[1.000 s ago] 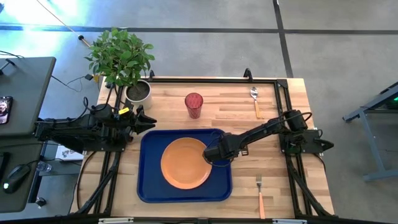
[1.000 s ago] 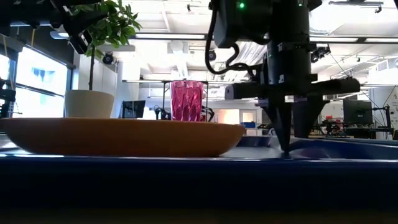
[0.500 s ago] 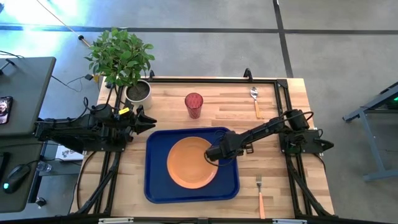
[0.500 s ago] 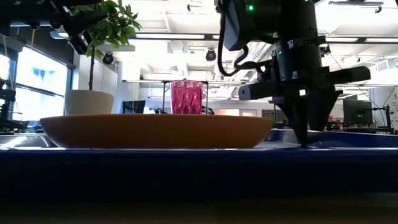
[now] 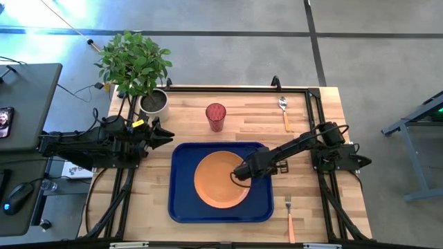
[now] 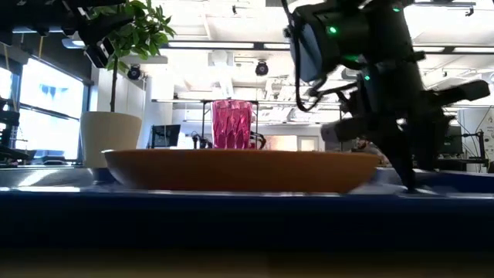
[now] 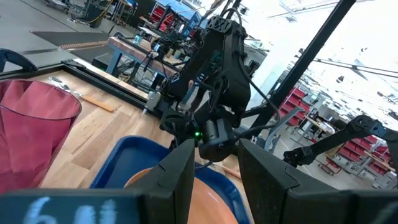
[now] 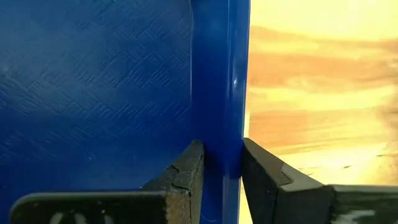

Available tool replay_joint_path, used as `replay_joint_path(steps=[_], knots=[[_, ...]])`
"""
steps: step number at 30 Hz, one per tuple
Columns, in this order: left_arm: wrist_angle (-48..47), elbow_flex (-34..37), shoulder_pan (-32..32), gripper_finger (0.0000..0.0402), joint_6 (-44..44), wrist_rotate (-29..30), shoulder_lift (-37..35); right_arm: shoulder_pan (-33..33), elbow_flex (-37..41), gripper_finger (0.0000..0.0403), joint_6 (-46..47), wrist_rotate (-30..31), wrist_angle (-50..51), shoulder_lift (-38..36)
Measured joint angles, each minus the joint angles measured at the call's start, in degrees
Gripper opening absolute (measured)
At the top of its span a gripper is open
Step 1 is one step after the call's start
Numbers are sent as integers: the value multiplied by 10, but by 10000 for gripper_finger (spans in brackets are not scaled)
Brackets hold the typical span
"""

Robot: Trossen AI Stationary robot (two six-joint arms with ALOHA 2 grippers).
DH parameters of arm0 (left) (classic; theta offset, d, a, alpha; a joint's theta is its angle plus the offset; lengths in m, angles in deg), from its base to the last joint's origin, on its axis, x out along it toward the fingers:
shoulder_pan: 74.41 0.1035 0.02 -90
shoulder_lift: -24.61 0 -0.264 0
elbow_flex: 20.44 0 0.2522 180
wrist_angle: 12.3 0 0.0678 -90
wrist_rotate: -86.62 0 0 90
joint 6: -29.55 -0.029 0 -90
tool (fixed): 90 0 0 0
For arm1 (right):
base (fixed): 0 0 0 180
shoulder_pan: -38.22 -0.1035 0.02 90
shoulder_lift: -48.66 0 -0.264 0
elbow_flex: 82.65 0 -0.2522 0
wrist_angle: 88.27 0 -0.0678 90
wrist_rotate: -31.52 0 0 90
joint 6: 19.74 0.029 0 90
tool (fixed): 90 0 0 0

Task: Pick and place plate/cup/fork/spoon on tray
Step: Move the blue tray to the center of the table

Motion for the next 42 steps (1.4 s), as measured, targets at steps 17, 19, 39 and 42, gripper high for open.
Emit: replay_joint_path(steps=[17, 19, 39, 42], knots=[[-10, 0, 0, 115, 1, 0, 0, -13, 108, 75, 73, 3, -56, -85], [-10, 0, 0, 115, 1, 0, 0, -13, 120, 75, 73, 6, -66, -91], [-11, 0, 0, 115, 1, 28, 0, 42, 130, 76, -28, 14, -64, -95], [-11, 0, 0, 115, 1, 28, 0, 45, 130, 88, -47, 4, -65, -95]])
